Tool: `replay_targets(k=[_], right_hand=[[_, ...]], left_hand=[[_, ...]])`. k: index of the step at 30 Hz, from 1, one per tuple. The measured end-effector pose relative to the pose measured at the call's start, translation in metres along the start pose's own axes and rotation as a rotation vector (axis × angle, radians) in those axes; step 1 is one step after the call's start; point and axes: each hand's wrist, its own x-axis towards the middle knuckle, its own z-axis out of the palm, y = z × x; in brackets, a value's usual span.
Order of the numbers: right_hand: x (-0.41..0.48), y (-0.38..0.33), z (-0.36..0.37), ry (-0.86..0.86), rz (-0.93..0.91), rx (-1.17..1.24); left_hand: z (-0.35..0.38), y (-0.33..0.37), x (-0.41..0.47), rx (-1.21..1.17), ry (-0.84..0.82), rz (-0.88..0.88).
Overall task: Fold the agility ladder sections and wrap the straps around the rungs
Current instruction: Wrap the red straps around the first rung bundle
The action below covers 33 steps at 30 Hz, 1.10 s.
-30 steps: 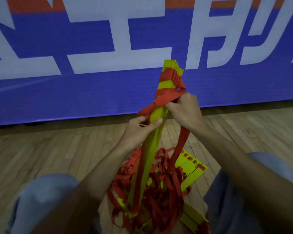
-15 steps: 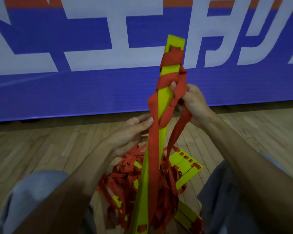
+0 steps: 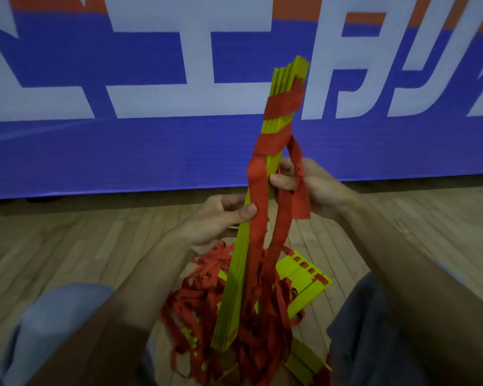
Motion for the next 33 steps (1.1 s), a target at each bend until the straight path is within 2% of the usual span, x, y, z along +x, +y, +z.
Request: replay_targets(k=[2, 5, 7, 10, 14, 20, 22, 29, 33], right_hand=[[0.002, -0.001, 0.001, 0.017, -0.002, -0.042], [0.006, 0.000, 0.005, 0.130, -0.016, -0.187], [0.007, -0.001, 0.011, 0.157, -0.006, -0.146], [0.007, -0.003, 0.019, 0.105, 0.022, 0.020], [0.009, 0.003, 0.029, 0.074, 0.039, 0.120], [0.013, 0.007, 0.040, 0.209, -0.004, -0.102], [0.012, 0.004, 0.043, 0.234, 0.008, -0.099], [0.011, -0.004, 0.037, 0.216, 0.205, 0.259], [0.013, -0.007, 0.031, 0.305, 0.162, 0.471]], left_hand=[[-0.005, 0.004, -0.002, 0.014, 0.055, 0.010], [-0.010, 0.009, -0.005, 0.028, 0.150, 0.005], [-0.014, 0.011, -0.005, 0.040, 0.231, -0.008], [-0.019, 0.013, -0.003, 0.022, 0.329, -0.002], [-0.020, 0.011, 0.000, 0.033, 0.369, 0.018], [-0.013, 0.008, 0.001, 0.048, 0.408, 0.051], [-0.013, 0.008, 0.002, 0.045, 0.443, 0.043], [-0.015, 0.007, 0.003, 0.099, 0.574, 0.052], [-0.012, 0.008, 0.003, 0.164, 0.551, 0.074]])
